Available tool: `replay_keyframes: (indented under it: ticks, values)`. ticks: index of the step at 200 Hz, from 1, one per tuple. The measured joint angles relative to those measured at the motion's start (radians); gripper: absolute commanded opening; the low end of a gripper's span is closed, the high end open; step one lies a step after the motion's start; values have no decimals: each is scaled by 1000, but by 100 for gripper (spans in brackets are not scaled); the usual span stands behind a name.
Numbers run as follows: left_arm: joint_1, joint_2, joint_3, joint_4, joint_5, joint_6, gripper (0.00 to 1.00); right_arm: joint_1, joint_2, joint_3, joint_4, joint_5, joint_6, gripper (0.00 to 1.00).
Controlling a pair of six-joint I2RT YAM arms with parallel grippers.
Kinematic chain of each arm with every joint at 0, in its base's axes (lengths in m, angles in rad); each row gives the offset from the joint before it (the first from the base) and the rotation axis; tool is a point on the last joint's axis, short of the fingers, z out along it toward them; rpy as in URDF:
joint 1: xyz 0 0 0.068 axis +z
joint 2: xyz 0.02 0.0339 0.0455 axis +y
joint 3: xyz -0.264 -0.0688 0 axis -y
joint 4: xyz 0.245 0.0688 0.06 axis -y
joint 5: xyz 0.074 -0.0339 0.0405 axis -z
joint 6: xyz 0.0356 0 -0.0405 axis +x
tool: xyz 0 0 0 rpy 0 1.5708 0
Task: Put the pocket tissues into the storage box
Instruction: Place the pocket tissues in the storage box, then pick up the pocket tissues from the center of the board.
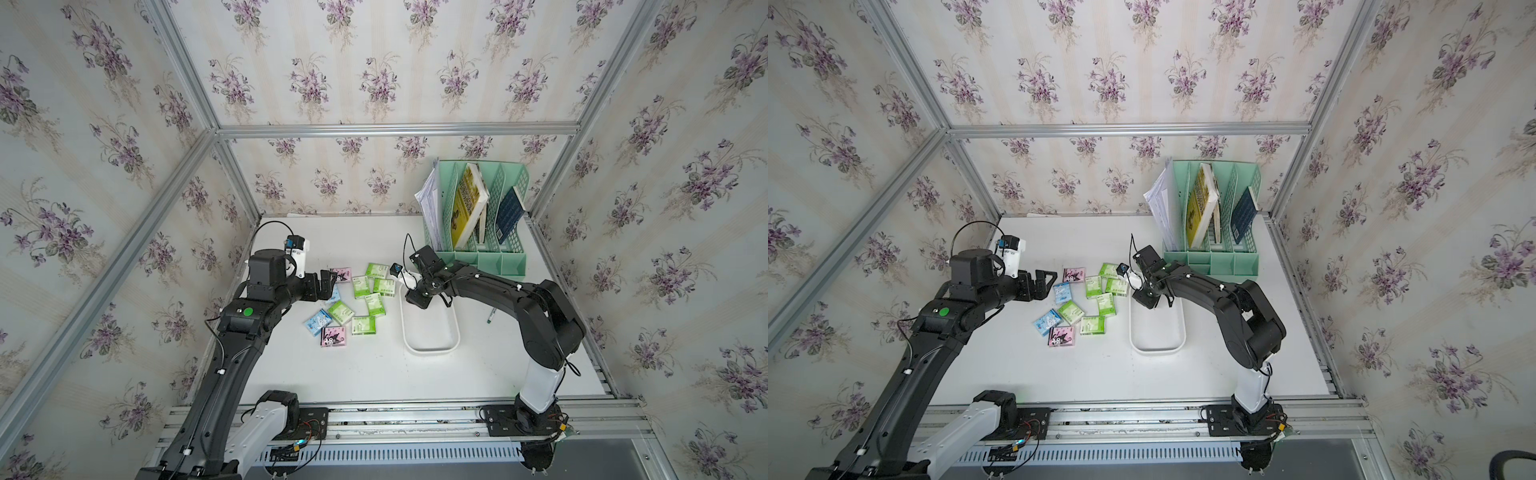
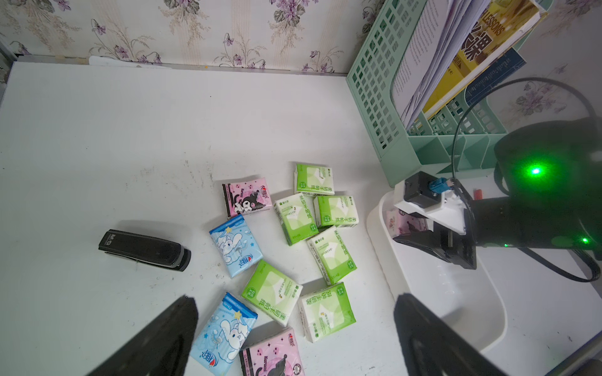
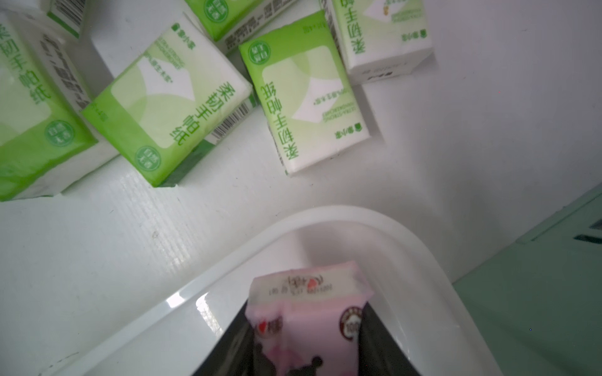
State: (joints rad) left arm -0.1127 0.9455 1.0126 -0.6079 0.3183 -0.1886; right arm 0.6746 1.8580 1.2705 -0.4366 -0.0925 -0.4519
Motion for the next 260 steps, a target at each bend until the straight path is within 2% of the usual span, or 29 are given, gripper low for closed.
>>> replay_keyframes:
  ticks: [16,66,101,137,163,186,214,260]
  values:
    - [0,3,0,0,0,0,99,-1,5,3,5,0,4,68]
    - [-3,4,0,0,0,0,99,-24,-66,-31,37,-21,79,74]
    - [-4,6,0,0,-1,2,99,-24,-145,-100,37,-22,169,72]
    - [-11,13,0,1,-1,2,99,-23,-191,-169,13,-21,255,62]
    - [-14,13,0,2,-1,2,99,-16,-235,-198,11,-46,278,65]
    - [-17,9,0,2,-6,2,99,33,-292,-197,26,-58,284,67]
    - [-17,3,0,3,-9,2,99,98,-283,-129,41,-80,263,68]
    - [-17,4,9,0,-8,-9,99,236,-148,-38,62,-112,186,69]
